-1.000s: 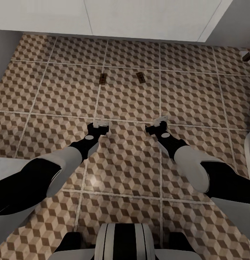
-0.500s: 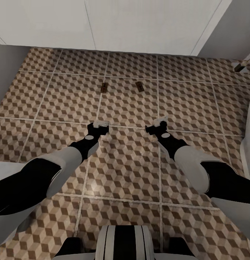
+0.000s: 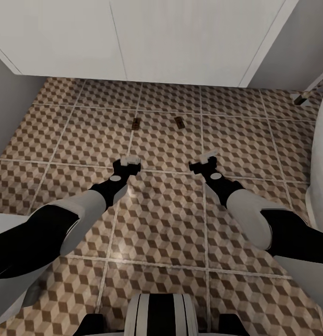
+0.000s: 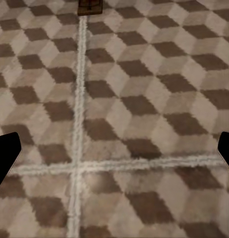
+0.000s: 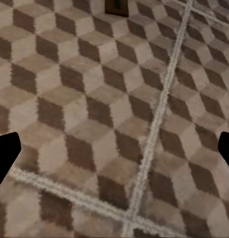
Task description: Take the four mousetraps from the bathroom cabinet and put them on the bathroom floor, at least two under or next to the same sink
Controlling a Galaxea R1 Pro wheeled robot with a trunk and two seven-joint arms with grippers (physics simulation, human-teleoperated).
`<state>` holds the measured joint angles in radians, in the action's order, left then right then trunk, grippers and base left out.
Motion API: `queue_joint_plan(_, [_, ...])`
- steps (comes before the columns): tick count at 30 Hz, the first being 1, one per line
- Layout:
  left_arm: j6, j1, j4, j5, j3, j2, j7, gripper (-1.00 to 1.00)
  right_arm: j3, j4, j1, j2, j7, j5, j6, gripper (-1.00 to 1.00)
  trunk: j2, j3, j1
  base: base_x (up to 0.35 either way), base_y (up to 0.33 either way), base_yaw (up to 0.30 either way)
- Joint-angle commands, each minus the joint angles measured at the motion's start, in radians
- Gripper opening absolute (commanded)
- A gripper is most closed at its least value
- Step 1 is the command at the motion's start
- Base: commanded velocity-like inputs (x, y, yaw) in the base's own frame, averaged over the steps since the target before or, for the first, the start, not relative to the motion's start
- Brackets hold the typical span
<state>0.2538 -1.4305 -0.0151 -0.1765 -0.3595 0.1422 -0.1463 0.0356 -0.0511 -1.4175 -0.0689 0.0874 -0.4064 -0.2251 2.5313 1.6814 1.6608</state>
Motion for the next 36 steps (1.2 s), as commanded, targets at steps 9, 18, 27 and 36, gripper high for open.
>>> queue_joint_plan(9, [0.005, 0.037, -0.002, -0.009, -0.009, 0.001, 0.000, 1.00, 0.003, 0.006, 0.009, 0.014, 0.002, -0.009, -0.008, 1.00, -0.002, -0.034, -0.004, 0.000, 0.000, 0.000])
queue_joint_plan(18, [0.006, 0.067, -0.002, -0.009, -0.009, 0.002, 0.001, 1.00, 0.003, 0.028, 0.025, 0.020, 0.002, -0.008, -0.051, 1.00, -0.004, -0.069, -0.008, 0.000, 0.000, 0.000])
queue_joint_plan(27, [0.069, 0.121, -0.002, -0.009, -0.009, 0.001, 0.001, 1.00, 0.004, 0.031, 0.075, 0.032, 0.002, -0.008, -0.090, 1.00, -0.006, -0.104, -0.012, 0.000, 0.000, 0.000])
queue_joint_plan(36, [0.107, 0.162, -0.005, -0.009, -0.009, 0.001, 0.001, 1.00, 0.004, 0.031, 0.119, 0.050, 0.000, -0.008, -0.133, 1.00, -0.008, -0.139, -0.016, 0.000, 0.000, 0.000])
